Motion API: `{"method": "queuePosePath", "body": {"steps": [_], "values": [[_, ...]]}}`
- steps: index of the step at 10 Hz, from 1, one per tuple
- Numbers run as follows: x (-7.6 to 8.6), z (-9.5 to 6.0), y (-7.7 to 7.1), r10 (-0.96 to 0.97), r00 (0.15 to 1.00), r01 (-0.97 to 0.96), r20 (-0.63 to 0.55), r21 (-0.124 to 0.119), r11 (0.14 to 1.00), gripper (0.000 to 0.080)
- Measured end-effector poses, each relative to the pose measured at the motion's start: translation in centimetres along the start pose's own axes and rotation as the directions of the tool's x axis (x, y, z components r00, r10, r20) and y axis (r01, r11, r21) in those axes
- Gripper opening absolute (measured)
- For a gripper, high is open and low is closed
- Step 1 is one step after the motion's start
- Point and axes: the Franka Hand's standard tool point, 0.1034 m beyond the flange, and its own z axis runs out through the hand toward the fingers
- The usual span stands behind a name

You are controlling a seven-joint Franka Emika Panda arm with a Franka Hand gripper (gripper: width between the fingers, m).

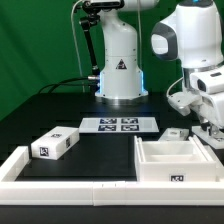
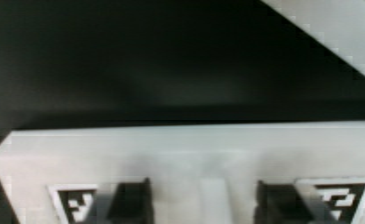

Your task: Assemble cabinet

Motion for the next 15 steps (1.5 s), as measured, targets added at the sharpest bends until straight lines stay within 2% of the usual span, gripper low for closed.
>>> {"method": "queuePosePath", "body": {"steps": [1, 2, 6, 7, 8, 10, 12, 14, 15], "values": [[0.0, 0.1, -0.1, 0.001, 1.000, -0.001, -0.001, 0.002, 1.000, 0.0201], [0.0, 0.1, -0.1, 0.002, 1.000, -0.002, -0.001, 0.002, 1.000, 0.0067], [-0.2, 0.0, 0.0, 0.009, 1.000, -0.009, 0.001, 0.001, 1.000, 0.0068], [-0.9, -0.9, 0.2, 0.043, 0.999, -0.043, 0.012, -0.010, 0.999, 0.0068], [-1.7, -2.3, 0.4, 0.072, 0.997, -0.072, 0.032, -0.025, 0.997, 0.0068], [-4.1, -4.5, 0.3, 0.110, 0.992, -0.108, 0.065, -0.039, 0.993, 0.0068], [-6.8, -5.4, 0.0, 0.136, 0.988, -0.132, 0.076, -0.051, 0.990, 0.0068], [-10.3, -5.9, -0.6, 0.157, 0.984, -0.153, 0.080, -0.056, 0.987, 0.0068], [-10.5, -6.2, -0.2, 0.162, 0.983, -0.157, 0.081, -0.062, 0.986, 0.0068]]}}
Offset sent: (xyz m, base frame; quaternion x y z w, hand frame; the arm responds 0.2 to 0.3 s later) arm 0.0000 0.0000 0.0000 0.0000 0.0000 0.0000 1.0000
